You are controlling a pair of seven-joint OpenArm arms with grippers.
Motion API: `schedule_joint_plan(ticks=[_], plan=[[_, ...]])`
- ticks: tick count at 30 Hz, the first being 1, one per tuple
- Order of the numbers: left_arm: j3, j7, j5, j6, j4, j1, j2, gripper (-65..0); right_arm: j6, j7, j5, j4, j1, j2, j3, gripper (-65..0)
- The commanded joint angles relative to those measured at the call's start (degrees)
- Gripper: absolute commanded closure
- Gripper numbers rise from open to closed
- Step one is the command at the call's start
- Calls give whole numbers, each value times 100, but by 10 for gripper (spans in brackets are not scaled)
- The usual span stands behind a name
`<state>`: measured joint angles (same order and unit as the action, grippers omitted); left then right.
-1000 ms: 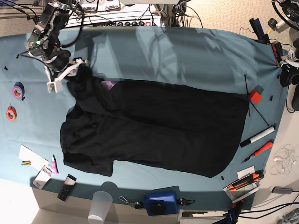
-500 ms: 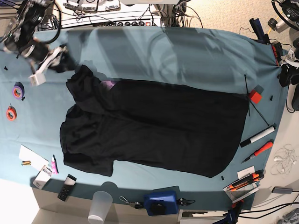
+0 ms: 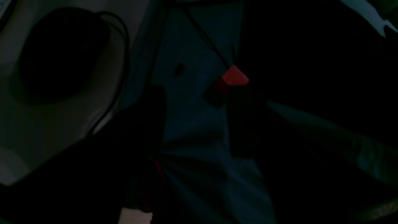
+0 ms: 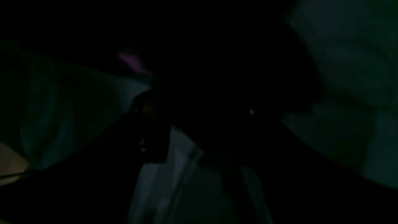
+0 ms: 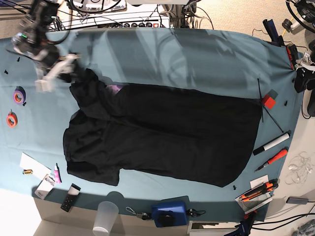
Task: Layout the t-shirt on the table in an organized manner, then fold the t-shirt properly
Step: 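Adjust the collar corner with the right gripper, pulling it outward, then pull the shirt edge with both grippers to spread it flat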
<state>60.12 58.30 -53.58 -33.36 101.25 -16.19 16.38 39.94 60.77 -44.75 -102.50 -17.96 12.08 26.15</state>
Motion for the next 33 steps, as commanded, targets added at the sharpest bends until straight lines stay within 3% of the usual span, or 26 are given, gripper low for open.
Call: schedule_joint_plan(ticks=[1,4,11,14,18,21,26,28,31,33], plan=[[37,-131,-177,-37,92,15,107,-320,6,-227,35,-90,24,76,-70,-307],[37,-131,-175,-37,92,15,107,-320,6,-387,396,-90,83,74,-256,-307],[-190,-140,-442,-37,92,15,105,-320,6,-343,164,-90,114,79,-284,-307],[-938,-511,-243,-33,90,15,107,-320,6,-361,168,-90,114,79,-284,-307],[-2282,-1587,859,2,92,61,109,-359,6,-365,170,-90,114,79,-284,-307],[-3010,-1628,1620,422,92,302,107,-409,6,-302,175,-90,114,81,-284,-307],[-3781,-1615,2798,1467,87,872,107,-411,6,76,173,-90,114,81,-284,-307],[-3869,-1408,2983,1860,81,1095,109,-411,6,160,173,-90,114,81,-284,-307],[-3866,-673,2988,2055,-76,1443,111,-411,6,153,175,-90,116,79,-284,-307],[-3869,-498,2970,2033,-363,1628,107,-411,6,85,216,-90,114,79,-284,-307]])
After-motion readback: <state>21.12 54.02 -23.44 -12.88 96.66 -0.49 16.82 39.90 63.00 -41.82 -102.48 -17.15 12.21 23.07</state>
